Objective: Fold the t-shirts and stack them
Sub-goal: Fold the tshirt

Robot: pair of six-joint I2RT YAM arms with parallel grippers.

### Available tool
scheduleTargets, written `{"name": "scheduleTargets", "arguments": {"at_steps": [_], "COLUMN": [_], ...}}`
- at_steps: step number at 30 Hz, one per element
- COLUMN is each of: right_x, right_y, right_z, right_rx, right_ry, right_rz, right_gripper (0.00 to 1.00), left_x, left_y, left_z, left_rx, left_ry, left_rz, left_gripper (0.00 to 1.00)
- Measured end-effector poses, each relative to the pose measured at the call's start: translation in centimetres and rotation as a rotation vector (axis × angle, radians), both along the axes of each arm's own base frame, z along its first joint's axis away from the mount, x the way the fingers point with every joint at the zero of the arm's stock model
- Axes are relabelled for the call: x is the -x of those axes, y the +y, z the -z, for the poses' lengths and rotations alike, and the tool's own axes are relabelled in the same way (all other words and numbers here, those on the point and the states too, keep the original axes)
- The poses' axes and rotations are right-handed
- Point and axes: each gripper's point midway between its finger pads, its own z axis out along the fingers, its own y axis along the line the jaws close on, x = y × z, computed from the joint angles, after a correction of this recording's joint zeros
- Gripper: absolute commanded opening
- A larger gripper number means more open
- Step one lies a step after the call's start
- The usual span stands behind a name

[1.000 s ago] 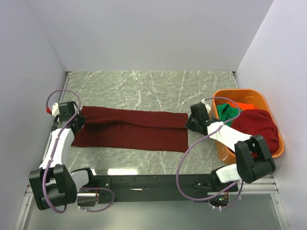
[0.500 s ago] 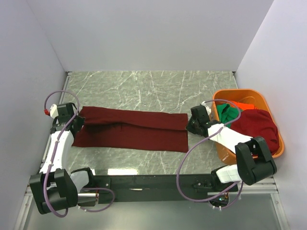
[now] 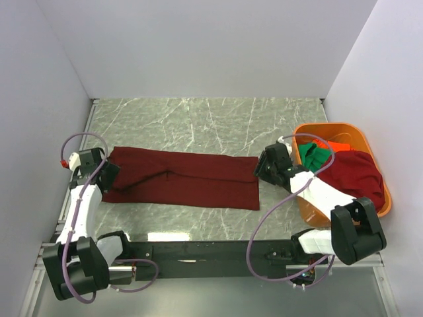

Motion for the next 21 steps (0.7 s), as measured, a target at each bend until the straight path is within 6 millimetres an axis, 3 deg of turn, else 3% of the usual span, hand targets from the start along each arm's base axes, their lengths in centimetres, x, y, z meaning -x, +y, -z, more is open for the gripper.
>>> {"name": "scheduleTargets", "arguments": {"at_steps": [5,9,12,15,21], "right_x": [-2.6,-5.6,-6.9,-6.4,-5.0], "right_y": [1.8,5.9,7.7,8.5,7.3], "right_z": [-3.4,-4.2,-2.5,0.4,3.5], "right_rx": [0.008,0.041,0.091,0.154,0.244], "right_ry": [-0.066,-0.084,-0.053,0.01,0.1], "right_rz": [-0.06,-0.159,-0.199,-0.236,-0.235], "right_gripper": [0.56,0.54,0.54,0.54,0.54], "left_x": [-0.4,-2.4,-4.5,-5.8,-7.2], "left_y": [-0.2,-1.9,-5.0,-7.3,-7.3], "left_z": [-1.7,-2.0,-0.7,1.2,5.8], "left_rx": [0.005,0.049,0.081,0.123,0.159], "left_ry": [-0.054,-0.078,-0.039,-0.003,0.103], "left_rz": [0.011,0.063,0.134,0.165,0.087], "left_gripper": [0.47,0.47,0.47,0.45,0.44]}}
